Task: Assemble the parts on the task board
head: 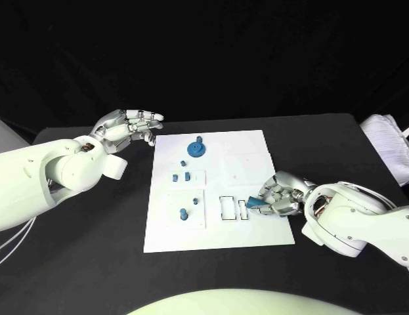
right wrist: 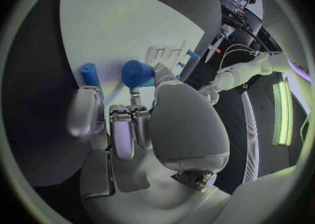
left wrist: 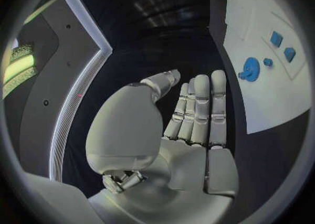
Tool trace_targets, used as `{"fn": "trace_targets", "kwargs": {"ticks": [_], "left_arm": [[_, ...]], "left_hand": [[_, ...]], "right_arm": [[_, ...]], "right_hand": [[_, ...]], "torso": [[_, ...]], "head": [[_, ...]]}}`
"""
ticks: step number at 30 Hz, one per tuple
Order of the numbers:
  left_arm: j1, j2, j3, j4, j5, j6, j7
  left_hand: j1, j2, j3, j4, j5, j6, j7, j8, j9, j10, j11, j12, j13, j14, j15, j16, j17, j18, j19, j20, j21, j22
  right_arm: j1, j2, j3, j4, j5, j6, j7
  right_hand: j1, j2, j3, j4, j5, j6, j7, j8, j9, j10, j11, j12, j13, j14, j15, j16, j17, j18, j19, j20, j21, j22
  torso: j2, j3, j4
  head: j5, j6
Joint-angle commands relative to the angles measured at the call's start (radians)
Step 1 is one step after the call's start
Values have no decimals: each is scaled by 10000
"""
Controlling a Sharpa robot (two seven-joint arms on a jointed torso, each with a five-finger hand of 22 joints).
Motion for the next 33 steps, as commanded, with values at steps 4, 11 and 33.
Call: {"fn": "trace_targets", "kwargs": {"ticks": [4,11,33], "left_arm": [[3,15,7,17,112,199,3],[3,-15,7,38,112,181,-2],[4,-40,6,89,326,289,-12]], "left_hand": [[-93,22,-16,67,17,-93,3,31,-17,-53,10,36,-19,-32,45,31,15,68,55,-2,-61,-17],[-95,25,-17,71,18,-95,4,32,-18,-56,12,37,-20,-33,46,32,14,68,56,-1,-64,-19],[-103,41,-18,91,20,-92,2,45,-17,-61,12,45,-23,-34,49,34,14,68,60,1,-74,-26]], "right_arm": [[254,-21,25,174,929,-49,371],[267,251,21,4,1057,357,377],[-7,1382,18,-474,-70,-204,-44]], "right_hand": [[-231,41,267,-25,-53,511,-420,118,115,952,-147,104,2487,1057,-116,37,2634,-164,396,-108,114,1549],[-366,27,482,-26,-350,608,-471,173,125,964,-195,115,2502,1057,-156,37,2634,-143,362,-141,-42,1530],[-1354,-197,791,0,-654,822,-551,341,111,1051,-274,260,2634,1057,-229,37,2634,-192,422,-216,255,1657]], "torso": [[5,-1,28],[16,6,2],[12,-4,1]], "head": [[-29,32],[12,7],[150,-16]]}}
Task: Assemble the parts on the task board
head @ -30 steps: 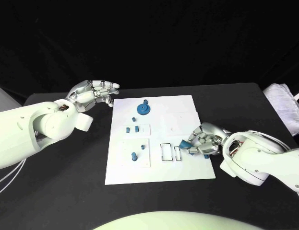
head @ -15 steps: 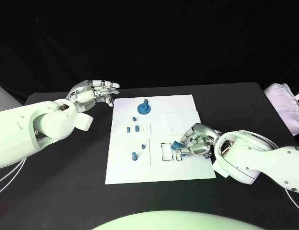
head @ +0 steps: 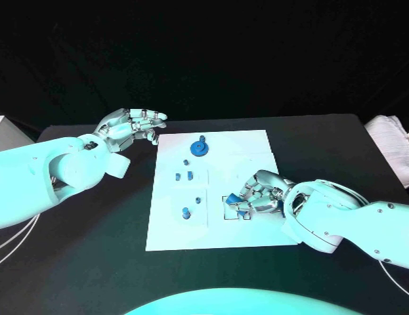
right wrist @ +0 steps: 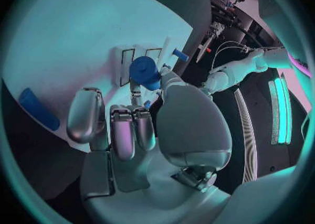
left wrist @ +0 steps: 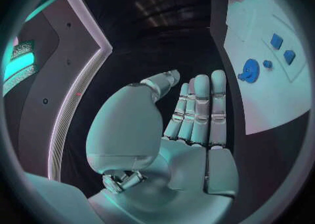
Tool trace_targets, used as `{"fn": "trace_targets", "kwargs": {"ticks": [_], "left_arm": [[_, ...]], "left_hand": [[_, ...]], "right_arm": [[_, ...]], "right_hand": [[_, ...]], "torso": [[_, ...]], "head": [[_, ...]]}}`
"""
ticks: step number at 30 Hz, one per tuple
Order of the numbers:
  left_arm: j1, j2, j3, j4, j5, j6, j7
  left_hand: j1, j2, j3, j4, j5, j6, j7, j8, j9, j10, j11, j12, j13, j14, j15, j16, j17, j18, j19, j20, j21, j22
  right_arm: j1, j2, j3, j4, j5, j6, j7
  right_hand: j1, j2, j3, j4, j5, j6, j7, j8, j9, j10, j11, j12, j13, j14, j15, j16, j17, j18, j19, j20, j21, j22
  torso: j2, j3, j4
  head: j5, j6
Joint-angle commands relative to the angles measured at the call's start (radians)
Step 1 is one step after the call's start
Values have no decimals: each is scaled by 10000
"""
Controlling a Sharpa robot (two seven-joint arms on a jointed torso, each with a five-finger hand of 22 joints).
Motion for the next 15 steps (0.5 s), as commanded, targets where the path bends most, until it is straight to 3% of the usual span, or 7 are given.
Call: {"fn": "trace_targets", "kwargs": {"ticks": [1,4,9,15], "left_arm": [[3,-7,7,42,220,217,43],[3,-12,7,51,242,225,44],[3,-15,7,59,257,234,40],[3,-18,7,57,262,235,37]], "left_hand": [[-63,0,9,64,20,-92,2,46,-10,-61,12,45,-14,-34,49,34,15,68,60,1,-36,-9],[-63,0,9,64,20,-92,2,46,-10,-61,12,45,-14,-34,49,34,15,68,60,1,-36,-9],[-63,0,9,64,20,-92,2,46,-10,-61,12,45,-14,-34,49,34,15,68,60,1,-36,-9],[-68,8,9,75,21,-91,0,52,-10,-64,12,49,-16,-35,49,35,15,68,62,2,-41,-13]], "right_arm": [[-10,62,3,-33,-587,-173,-160],[-11,112,4,-46,-702,-220,-203],[-12,174,5,-64,-831,-160,-279],[-10,225,6,-83,-1134,432,-448]], "right_hand": [[-218,-43,65,-16,-240,586,-533,54,-13,1040,-75,35,2630,1058,-89,37,2628,-195,428,-73,51,1672],[-377,-57,96,-9,-541,631,-550,124,5,1040,-89,35,2630,1058,-99,37,2628,-201,439,-80,99,1696],[-763,62,126,5,-668,623,-557,187,17,1040,-94,35,2630,1058,-105,37,2628,-204,444,-85,111,1716],[-1567,194,78,13,-887,574,-560,297,48,1040,-96,35,2630,1058,-104,37,2628,-197,435,-85,53,1731]], "torso": [[10,2,-11],[13,4,-14],[8,12,-6],[3,13,-4]], "head": [[13,18],[19,14],[26,-4],[37,-26]]}}
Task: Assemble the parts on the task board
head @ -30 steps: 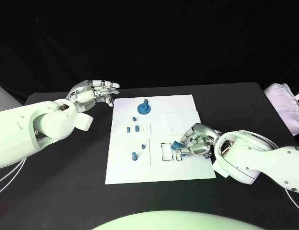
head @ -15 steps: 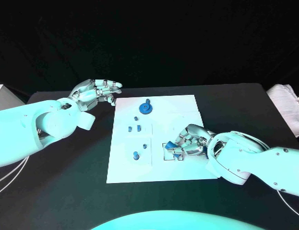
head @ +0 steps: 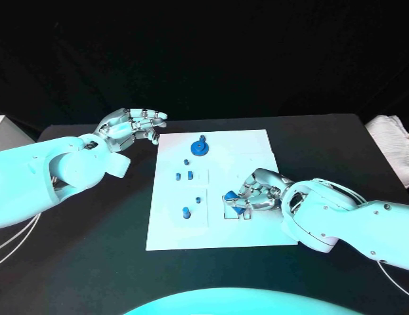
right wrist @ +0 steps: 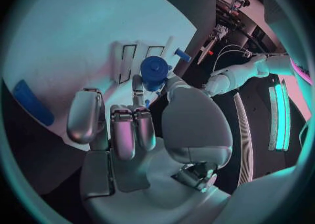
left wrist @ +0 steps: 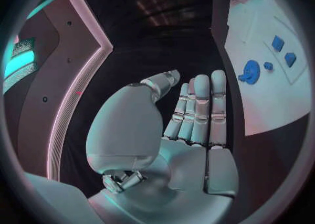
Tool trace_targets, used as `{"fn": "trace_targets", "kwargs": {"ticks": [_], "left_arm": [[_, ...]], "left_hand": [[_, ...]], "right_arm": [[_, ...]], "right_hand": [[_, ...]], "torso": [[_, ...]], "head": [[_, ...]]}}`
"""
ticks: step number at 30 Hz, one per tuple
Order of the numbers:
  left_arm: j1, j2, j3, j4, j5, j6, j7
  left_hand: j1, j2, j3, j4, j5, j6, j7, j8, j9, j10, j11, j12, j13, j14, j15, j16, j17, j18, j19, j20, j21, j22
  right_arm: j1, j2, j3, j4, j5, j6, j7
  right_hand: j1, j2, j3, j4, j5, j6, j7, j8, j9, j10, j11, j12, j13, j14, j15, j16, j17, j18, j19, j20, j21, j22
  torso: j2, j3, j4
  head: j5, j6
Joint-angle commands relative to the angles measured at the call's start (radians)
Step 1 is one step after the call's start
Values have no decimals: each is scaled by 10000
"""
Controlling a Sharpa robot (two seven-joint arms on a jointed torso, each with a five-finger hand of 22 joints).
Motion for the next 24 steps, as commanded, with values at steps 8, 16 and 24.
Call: {"fn": "trace_targets", "kwargs": {"ticks": [8,16,24], "left_arm": [[3,-4,7,30,110,182,42],[3,-4,7,30,109,177,30],[3,-10,7,37,99,176,8]], "left_hand": [[-69,8,9,75,21,-91,0,52,-11,-64,12,49,-17,-35,49,35,15,67,62,2,-41,-13],[-69,8,9,75,21,-91,0,52,-11,-64,12,49,-17,-35,49,35,15,67,62,2,-41,-13],[-80,14,5,94,22,-97,1,60,-12,-72,12,55,-20,-37,50,38,15,68,66,3,-51,-19]], "right_arm": [[-11,66,-4,-50,-1025,748,-278],[-11,101,-4,-33,-1216,722,-290],[-12,110,-4,-20,-1329,694,-281]], "right_hand": [[-951,108,-239,-19,748,-31,-197,193,40,1053,-50,36,2628,1022,-73,37,2630,-186,424,-91,-122,1740],[-1283,51,-639,5,708,-120,-175,249,61,1015,-29,-50,2570,1022,-58,37,2630,-148,375,-78,-410,1688],[-1374,50,-794,3,657,-150,-167,266,65,985,-23,-118,2526,1022,-53,37,2630,-135,360,-73,-505,1670]], "torso": [[-1,9,-9],[0,5,5],[3,9,-8]], "head": [[13,-17],[0,-19],[4,-52]]}}
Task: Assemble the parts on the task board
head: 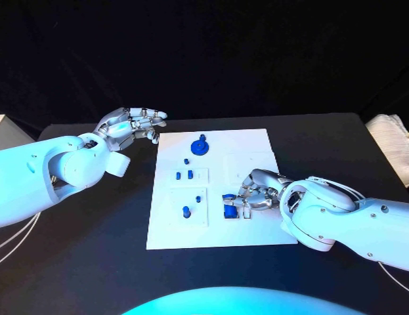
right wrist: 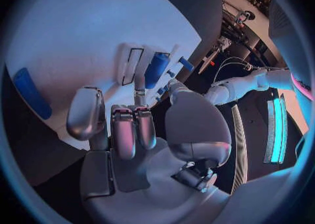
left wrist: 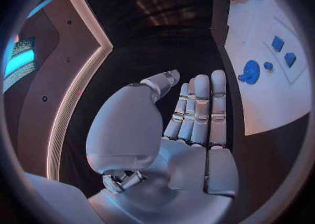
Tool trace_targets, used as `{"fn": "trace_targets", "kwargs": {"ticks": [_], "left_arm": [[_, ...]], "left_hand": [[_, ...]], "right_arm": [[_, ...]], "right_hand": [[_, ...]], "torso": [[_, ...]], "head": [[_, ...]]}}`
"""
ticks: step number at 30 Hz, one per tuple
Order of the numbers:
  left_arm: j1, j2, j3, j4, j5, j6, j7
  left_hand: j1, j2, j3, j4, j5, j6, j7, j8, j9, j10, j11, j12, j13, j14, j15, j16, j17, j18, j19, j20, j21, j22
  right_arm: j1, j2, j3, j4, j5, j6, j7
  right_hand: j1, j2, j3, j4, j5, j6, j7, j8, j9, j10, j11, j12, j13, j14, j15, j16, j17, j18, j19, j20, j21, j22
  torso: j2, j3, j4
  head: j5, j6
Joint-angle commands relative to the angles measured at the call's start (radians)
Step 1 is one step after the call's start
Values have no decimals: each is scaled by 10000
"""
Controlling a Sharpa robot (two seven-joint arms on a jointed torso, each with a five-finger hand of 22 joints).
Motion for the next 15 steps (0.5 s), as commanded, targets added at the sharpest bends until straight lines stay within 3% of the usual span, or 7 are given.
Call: {"fn": "trace_targets", "kwargs": {"ticks": [1,11,15], "left_arm": [[3,5,7,34,59,157,33],[4,5,7,24,58,157,29],[4,11,7,13,58,160,32]], "left_hand": [[-80,14,3,38,22,-97,1,60,-13,-72,12,55,-13,-36,50,38,15,68,66,3,-51,-9],[-81,18,3,46,23,-99,3,66,-13,-77,13,59,-15,-37,50,39,15,68,69,4,-57,-12],[-81,18,3,46,23,-99,3,66,-13,-77,13,59,-15,-37,50,39,15,68,69,4,-57,-12]], "right_arm": [[-10,15,0,19,-294,150,-16],[-13,-89,0,135,-271,-137,193],[-12,-246,5,259,-208,-435,550]], "right_hand": [[-105,2,-43,3,-67,-85,11,39,9,1044,35,-50,2529,1025,-51,37,2632,-136,361,-74,-51,1672],[-86,51,-134,-10,-115,-126,22,47,10,1033,44,-76,2513,1025,-43,37,2632,-134,356,-68,-70,1669],[511,83,-206,-55,10,-208,33,83,18,1015,52,-120,2488,1025,-33,37,2632,-131,356,-58,-102,1666]], "torso": [[6,-2,-13],[5,5,2],[-5,7,3]], "head": [[9,-16],[24,-39],[27,-30]]}}
